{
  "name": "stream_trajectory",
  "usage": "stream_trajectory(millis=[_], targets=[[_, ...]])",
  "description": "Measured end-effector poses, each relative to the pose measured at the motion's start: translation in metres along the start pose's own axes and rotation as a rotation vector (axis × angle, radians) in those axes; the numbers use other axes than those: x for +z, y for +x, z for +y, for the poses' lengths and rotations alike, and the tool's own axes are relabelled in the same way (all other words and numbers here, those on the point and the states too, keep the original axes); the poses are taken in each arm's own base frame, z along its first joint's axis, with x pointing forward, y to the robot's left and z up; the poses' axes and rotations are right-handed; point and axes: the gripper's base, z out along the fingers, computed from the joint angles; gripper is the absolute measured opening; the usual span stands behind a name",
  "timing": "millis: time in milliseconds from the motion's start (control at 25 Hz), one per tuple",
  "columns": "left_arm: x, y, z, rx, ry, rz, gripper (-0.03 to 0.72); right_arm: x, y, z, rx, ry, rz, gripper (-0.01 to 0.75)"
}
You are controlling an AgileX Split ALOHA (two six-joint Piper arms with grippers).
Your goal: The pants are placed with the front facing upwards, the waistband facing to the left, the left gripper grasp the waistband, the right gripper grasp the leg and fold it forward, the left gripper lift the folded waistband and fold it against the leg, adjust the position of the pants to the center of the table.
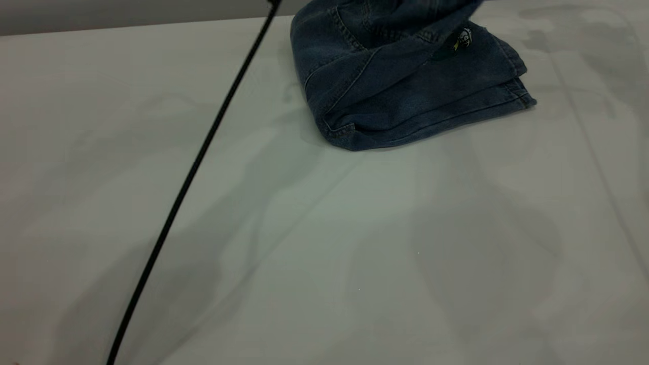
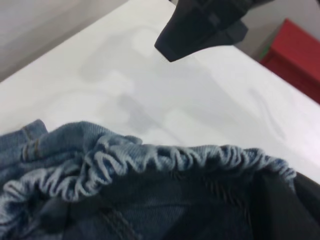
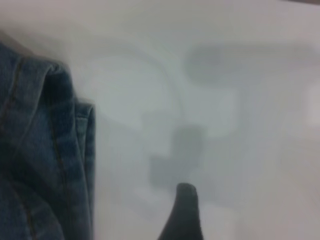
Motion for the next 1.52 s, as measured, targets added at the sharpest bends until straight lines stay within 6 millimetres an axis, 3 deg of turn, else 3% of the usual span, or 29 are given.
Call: stream_trajectory(millis=[240, 560, 680, 1040, 1160, 1280, 1400, 1520], targets=[[0.007, 0.008, 0.001, 0.001, -0.010, 0.012, 0.091, 0.000, 0.001, -0.005, 0.003, 0.012, 0.003, 0.547], [0.007, 0.004, 0.003, -0.035, -0.035, -0.030, 0.421, 0.000, 0.003, -0.015, 0.015, 0.028, 0.005, 0.547], [0.006, -0.001, 0.005, -0.096, -0.063, -0.085, 0.489, 0.000, 0.003, -0.014, 0.017, 0.023, 0.004, 0.547], [-0.021, -0.031, -0.010, -0.090, 0.012, -0.082, 0.508, 0.000, 0.003, -0.015, 0.031, 0.010, 0.001, 0.521], [-0.035, -0.040, -0.012, -0.072, 0.016, -0.012, 0.507, 0.000, 0.003, -0.015, 0.034, 0.010, 0.001, 0.519], [-0.039, -0.038, -0.012, -0.059, -0.018, 0.123, 0.507, 0.000, 0.003, -0.015, 0.034, 0.010, 0.001, 0.519], [-0.043, -0.031, -0.003, -0.042, -0.134, 0.232, 0.507, -0.012, -0.001, -0.015, 0.036, 0.013, -0.022, 0.519], [-0.042, -0.020, 0.010, -0.057, -0.254, 0.307, 0.507, -0.044, -0.009, -0.014, 0.036, 0.021, -0.079, 0.519]])
